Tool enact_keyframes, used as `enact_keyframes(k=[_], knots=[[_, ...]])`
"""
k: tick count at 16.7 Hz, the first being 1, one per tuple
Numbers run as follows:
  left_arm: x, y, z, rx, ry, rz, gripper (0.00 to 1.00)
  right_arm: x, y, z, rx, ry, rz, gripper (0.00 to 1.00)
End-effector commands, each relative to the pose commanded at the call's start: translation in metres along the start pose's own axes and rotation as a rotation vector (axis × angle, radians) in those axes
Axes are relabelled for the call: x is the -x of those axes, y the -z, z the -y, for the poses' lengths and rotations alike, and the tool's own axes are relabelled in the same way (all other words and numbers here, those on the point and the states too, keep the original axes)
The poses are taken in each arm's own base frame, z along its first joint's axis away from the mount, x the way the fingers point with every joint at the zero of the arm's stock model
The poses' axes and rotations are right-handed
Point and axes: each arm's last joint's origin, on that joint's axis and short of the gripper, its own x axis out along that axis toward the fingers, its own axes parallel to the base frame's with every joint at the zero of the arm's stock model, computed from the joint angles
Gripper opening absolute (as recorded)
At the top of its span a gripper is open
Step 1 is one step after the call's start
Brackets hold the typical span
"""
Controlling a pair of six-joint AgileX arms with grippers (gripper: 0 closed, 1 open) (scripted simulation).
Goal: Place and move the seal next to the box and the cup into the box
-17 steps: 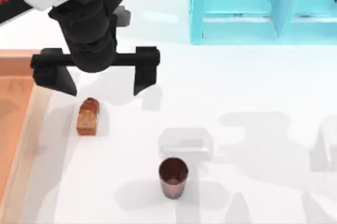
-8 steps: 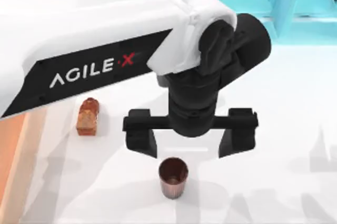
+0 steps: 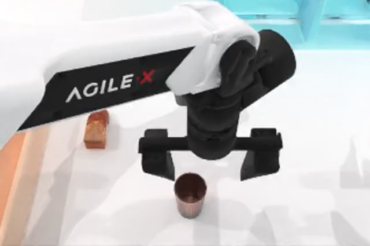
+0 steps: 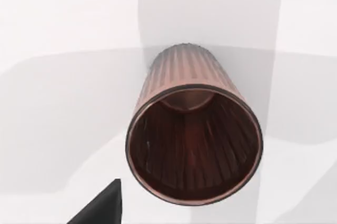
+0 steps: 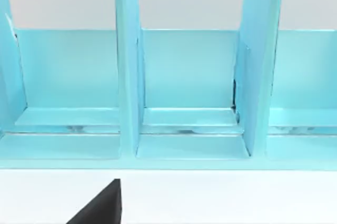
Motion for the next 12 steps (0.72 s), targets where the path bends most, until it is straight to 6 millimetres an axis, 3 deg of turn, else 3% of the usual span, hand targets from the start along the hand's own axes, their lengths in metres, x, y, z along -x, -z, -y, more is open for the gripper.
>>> enact_keyframes(k=[6,10,12], knots=[[-0.057,0.001,0.0,0.0,0.004,0.003,1.0,0.0,0.0,0.0,0.0,0.0,0.0,1.0],[-0.059,0.001,0.0,0.0,0.002,0.002,1.0,0.0,0.0,0.0,0.0,0.0,0.0,1.0],[-0.059,0.001,0.0,0.0,0.002,0.002,0.85,0.0,0.0,0.0,0.0,0.0,0.0,1.0]])
